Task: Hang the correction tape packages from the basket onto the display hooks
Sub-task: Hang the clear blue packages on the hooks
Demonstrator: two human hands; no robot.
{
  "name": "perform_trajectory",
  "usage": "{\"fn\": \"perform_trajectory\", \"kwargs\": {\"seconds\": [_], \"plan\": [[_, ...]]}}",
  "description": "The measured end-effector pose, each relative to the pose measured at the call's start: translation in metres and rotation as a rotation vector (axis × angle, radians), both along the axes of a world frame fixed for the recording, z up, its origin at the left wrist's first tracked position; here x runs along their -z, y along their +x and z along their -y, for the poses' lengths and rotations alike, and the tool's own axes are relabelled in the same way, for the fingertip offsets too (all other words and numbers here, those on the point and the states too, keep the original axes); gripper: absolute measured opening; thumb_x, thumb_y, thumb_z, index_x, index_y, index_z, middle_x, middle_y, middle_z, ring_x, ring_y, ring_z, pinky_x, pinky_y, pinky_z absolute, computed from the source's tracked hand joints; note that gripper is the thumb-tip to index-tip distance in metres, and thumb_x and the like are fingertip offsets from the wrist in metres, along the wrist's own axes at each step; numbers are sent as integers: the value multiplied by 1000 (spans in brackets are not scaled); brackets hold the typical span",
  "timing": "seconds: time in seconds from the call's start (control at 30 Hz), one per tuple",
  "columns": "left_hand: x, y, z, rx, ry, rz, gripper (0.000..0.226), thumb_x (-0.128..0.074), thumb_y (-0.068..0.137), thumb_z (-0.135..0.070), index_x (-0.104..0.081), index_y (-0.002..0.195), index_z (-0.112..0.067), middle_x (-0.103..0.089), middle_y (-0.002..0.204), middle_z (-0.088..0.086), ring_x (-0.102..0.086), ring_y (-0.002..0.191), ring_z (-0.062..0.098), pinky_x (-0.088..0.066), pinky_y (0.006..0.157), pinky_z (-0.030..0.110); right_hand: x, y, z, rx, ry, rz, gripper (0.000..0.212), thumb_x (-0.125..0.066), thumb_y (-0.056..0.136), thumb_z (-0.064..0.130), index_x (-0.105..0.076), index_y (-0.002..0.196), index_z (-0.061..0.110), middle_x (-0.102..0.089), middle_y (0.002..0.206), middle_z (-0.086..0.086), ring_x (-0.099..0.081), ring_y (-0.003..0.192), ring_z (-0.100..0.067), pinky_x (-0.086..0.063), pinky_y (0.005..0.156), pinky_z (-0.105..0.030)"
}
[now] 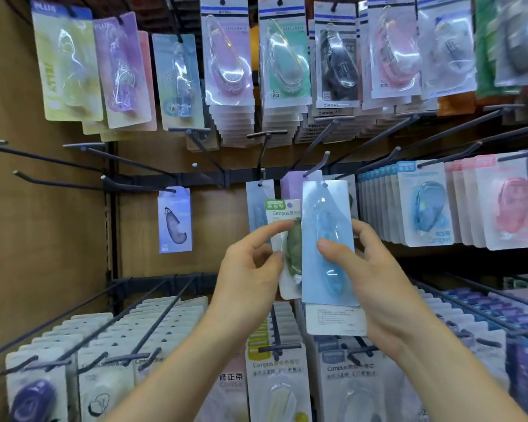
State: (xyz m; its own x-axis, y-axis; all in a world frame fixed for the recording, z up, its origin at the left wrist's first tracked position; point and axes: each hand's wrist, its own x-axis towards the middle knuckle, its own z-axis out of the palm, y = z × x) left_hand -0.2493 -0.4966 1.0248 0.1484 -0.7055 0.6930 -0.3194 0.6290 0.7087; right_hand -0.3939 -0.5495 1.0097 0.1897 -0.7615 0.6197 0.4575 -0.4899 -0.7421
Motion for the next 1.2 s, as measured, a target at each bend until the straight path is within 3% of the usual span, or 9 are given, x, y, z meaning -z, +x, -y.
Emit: {"fn": "perform_trajectory", "kwargs": {"seconds": [0.13,0.3,0.4,0.53,0.63,0.83,0.93,1.07,1.2], "plan": [[4,2,2,-217,-150,50,57,-42,96,3,-66,117,-44,-60,68,8,-34,48,10,-34,44,20,1,-2,-5,75,-31,35,31,-70,89,20,-57,115,33,-72,107,-1,-71,97,-24,-60,81,-49],[4,4,-5,-228,-166,91,57,-39,98,3,-68,116,-43,-69,94,-3,-46,52,9,-40,54,11,4,-10,-11,245,-104,-52,63,-68,91,29,-34,135,58,-62,129,10,-66,108,-15,-57,89,-44],[8,2,-10,-157,-131,32,55,-40,97,7,-74,105,-35,-71,98,-17,-64,79,-9,-43,69,0,4,-13,-19,295,-211,-100,72,-68,90,33,-23,129,74,-54,138,15,-62,115,-10,-56,89,-37],[11,8,-9,-273,-205,89,55,-43,98,6,-73,102,-40,-66,95,-4,-61,86,1,-44,72,7,8,-16,-22,243,-234,-61,82,-78,72,38,-31,137,58,-67,120,17,-68,99,1,-57,69,-19],[10,5,-11,-297,-220,178,56,-43,99,6,-70,102,-43,-61,93,-8,-59,86,-3,-43,76,6,5,-18,-26,140,-239,-78,65,-78,66,34,-58,128,33,-75,104,6,-73,91,-12,-58,66,-22],[10,-9,-17,-13,-104,-42,32,-52,95,-14,-78,101,-31,-71,113,-7,-65,111,11,-50,100,41,4,-18,-33,23,-277,-104,44,-70,74,32,-66,117,30,-76,104,4,-73,92,-13,-58,70,-24],[9,-13,-18,104,-6,-105,43,-74,72,-51,-77,105,-24,-71,117,3,-69,106,21,-55,92,45,3,-16,-38,0,-317,-166,37,-65,80,30,-67,117,32,-75,106,4,-72,96,-14,-56,73,-21],[5,-22,-26,101,26,-112,38,-78,70,-44,-77,96,-16,-77,96,3,-74,88,20,-61,76,37,7,-17,-40,-11,-271,-164,25,-50,98,35,-68,116,37,-74,111,11,-69,104,-7,-57,81,-23],[3,-18,-28,34,-37,-242,32,-73,71,-39,-76,89,-13,-77,87,0,-72,77,12,-58,65,23,8,-23,-41,107,-226,-128,40,-35,103,26,-68,120,42,-69,121,14,-64,115,-7,-53,96,-38]]}}
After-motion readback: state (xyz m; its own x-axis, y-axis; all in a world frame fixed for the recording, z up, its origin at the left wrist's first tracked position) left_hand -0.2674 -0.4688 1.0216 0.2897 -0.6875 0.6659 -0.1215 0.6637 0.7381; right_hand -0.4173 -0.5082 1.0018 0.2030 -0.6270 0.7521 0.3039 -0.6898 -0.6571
